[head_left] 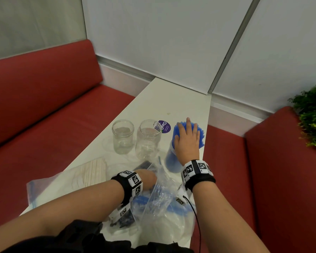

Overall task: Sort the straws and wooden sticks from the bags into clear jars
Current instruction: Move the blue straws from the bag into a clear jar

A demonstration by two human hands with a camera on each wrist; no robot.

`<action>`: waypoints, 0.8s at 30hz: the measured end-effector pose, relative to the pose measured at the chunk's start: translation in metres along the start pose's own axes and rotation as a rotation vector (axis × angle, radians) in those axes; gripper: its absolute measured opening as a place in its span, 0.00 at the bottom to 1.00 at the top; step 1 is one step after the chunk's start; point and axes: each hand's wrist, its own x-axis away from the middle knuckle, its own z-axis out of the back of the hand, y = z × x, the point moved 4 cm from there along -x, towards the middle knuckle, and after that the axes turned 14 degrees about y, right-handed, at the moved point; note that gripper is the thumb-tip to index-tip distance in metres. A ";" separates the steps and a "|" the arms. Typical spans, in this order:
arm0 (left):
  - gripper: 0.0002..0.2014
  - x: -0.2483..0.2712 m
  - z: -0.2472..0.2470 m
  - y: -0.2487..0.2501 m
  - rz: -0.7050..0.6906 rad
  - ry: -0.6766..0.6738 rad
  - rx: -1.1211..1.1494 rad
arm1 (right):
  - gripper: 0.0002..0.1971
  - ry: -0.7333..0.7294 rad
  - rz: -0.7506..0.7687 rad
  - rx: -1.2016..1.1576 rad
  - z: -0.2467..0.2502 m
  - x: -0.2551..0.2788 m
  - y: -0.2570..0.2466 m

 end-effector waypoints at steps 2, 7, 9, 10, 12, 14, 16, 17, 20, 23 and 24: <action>0.15 0.000 0.008 0.001 0.004 -0.015 -0.021 | 0.32 0.013 0.015 0.024 0.003 -0.001 -0.001; 0.15 0.005 0.028 -0.005 0.077 -0.048 -0.108 | 0.32 -0.136 -0.032 0.080 0.002 0.006 0.003; 0.14 0.010 0.043 -0.012 0.100 -0.001 -0.147 | 0.31 0.070 0.029 -0.100 0.013 0.008 -0.005; 0.14 0.014 0.053 -0.013 0.118 0.005 -0.172 | 0.31 0.092 0.033 -0.278 0.015 0.013 -0.009; 0.14 0.021 0.079 -0.013 0.164 0.007 -0.217 | 0.30 -0.141 -0.021 -0.629 0.010 0.023 -0.016; 0.15 0.027 0.109 -0.012 0.202 0.027 -0.218 | 0.31 -0.553 0.004 -0.762 0.001 0.041 -0.030; 0.10 0.031 0.138 -0.010 0.223 0.053 -0.209 | 0.29 -0.747 0.039 -0.773 -0.009 0.056 -0.037; 0.07 0.035 0.150 -0.011 0.227 0.051 -0.210 | 0.25 -0.726 0.025 -0.755 -0.014 0.059 -0.039; 0.14 0.043 0.177 -0.010 0.147 0.024 -0.244 | 0.09 -0.544 -0.136 -0.785 -0.022 0.062 -0.043; 0.20 0.039 0.200 -0.007 0.073 0.216 -0.075 | 0.06 -0.431 -0.286 -1.063 -0.014 0.059 -0.053; 0.22 0.038 0.206 -0.004 0.038 0.324 -0.001 | 0.11 -0.399 -0.320 -1.126 -0.009 0.057 -0.056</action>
